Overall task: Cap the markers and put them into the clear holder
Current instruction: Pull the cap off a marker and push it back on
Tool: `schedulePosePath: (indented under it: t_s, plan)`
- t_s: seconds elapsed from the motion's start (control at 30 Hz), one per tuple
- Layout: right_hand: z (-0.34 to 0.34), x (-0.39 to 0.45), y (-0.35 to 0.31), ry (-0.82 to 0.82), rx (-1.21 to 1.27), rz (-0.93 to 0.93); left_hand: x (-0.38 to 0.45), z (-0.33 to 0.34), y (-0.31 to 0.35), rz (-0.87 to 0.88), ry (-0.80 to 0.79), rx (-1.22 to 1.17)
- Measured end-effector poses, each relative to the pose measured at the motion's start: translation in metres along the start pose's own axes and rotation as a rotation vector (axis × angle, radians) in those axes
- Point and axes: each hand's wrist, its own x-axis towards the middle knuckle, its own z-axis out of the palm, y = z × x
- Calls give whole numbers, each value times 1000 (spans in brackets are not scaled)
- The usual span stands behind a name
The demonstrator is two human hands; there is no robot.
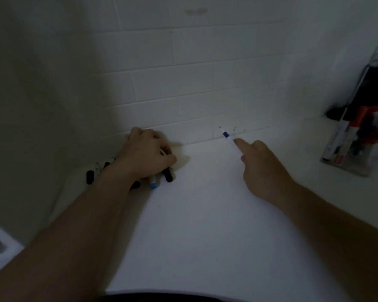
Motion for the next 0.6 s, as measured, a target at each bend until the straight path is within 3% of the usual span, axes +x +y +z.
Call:
schedulePosePath:
  t_s: [0.17,0.4,0.6]
  plan:
    - [3,2,9,42,137,35,-9,-9,13,-46,-138,51]
    - [4,3,13,55,210,25,-3,-9,18,-39,-116,139]
    - [2,3,11,71,256,9,-2,-4,37,0,-37,81]
